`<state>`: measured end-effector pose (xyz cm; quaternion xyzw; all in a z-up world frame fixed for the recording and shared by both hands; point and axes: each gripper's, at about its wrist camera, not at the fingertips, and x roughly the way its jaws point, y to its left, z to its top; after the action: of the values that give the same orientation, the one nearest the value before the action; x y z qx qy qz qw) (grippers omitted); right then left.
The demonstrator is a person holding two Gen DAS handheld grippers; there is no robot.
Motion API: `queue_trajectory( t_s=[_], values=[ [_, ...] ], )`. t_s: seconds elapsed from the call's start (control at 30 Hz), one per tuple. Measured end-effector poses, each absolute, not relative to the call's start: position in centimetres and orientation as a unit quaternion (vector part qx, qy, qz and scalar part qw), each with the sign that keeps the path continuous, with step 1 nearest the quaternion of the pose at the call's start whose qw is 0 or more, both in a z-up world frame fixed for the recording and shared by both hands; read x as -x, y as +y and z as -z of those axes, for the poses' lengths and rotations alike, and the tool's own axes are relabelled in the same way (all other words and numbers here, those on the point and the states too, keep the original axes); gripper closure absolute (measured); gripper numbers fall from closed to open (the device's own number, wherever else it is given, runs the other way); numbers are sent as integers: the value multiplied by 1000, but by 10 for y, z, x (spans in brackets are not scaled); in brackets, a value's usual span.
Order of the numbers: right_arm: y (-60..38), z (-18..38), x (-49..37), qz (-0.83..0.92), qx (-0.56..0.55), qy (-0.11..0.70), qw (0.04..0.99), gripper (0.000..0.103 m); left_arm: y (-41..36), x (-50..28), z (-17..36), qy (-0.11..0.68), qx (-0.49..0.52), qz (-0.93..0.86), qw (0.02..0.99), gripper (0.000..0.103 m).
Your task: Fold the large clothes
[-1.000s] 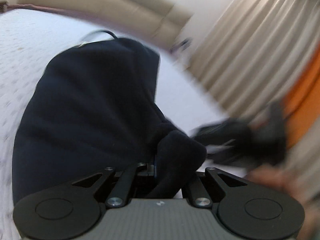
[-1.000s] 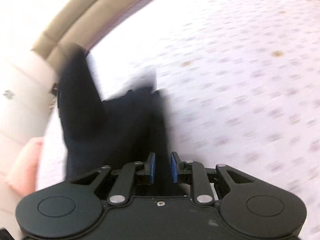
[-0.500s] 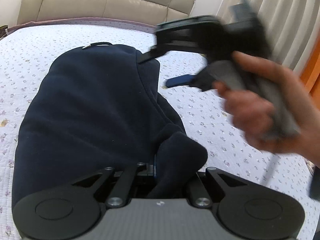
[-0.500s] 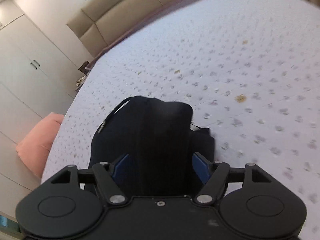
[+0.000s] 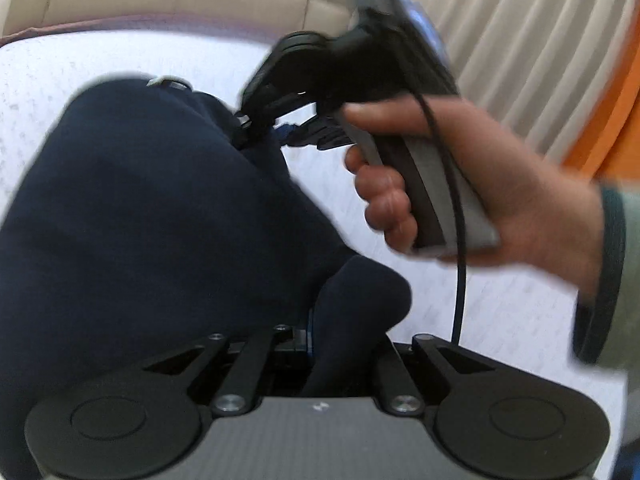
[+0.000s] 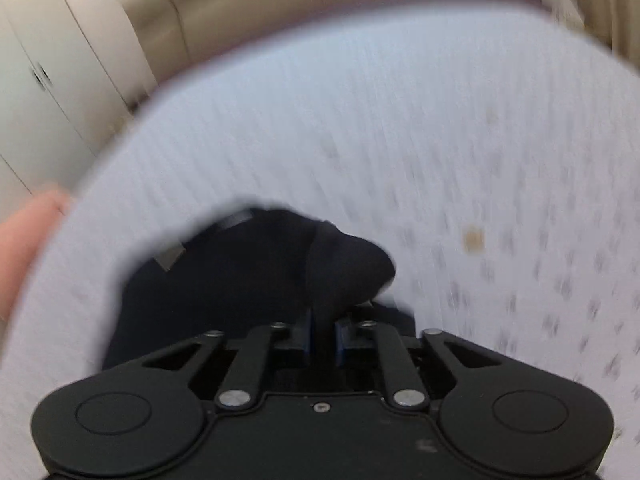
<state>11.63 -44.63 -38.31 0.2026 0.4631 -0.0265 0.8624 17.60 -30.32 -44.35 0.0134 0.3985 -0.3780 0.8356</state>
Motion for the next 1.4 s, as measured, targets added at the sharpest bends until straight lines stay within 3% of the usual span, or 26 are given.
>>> queue_trajectory(
  t_s=[0.03, 0.13, 0.23, 0.47, 0.6, 0.67, 0.73, 0.83, 1.0, 1.2, 1.3, 1.4],
  values=[
    [-449, 392, -116, 39, -204, 465, 861, 63, -305, -168, 445, 387, -42, 382, 838, 94],
    [-470, 386, -111, 45, -260, 460, 848, 58, -296, -148, 436, 386, -57, 420, 820, 79],
    [-494, 368, -87, 60, -310, 439, 841, 46, -274, -137, 426, 411, -50, 450, 791, 82],
    [-447, 306, -20, 21, -241, 440, 865, 47, -194, -172, 358, 349, 106, 374, 853, 86],
    [-386, 304, 9, -11, -149, 454, 879, 48, -191, -204, 376, 365, 108, 322, 867, 91],
    [-361, 328, 15, -13, -87, 491, 867, 53, -194, -215, 406, 421, 111, 319, 842, 100],
    [-351, 358, 20, -6, -46, 527, 849, 82, -184, -215, 425, 431, 124, 323, 833, 100],
    [-359, 384, 37, -6, -43, 534, 844, 95, -158, -218, 438, 445, 207, 331, 806, 100],
    [-383, 350, 24, -9, -78, 528, 846, 92, -155, -214, 424, 430, 194, 334, 816, 100],
    [-384, 297, -51, -36, -71, 406, 910, 87, -178, -209, 412, 423, 122, 334, 833, 99],
    [-373, 311, -102, -51, -73, 387, 918, 87, -186, -203, 412, 418, 92, 341, 837, 99],
    [-363, 363, -144, -38, -24, 427, 903, 98, -179, -206, 419, 425, 117, 348, 828, 99]
  ],
)
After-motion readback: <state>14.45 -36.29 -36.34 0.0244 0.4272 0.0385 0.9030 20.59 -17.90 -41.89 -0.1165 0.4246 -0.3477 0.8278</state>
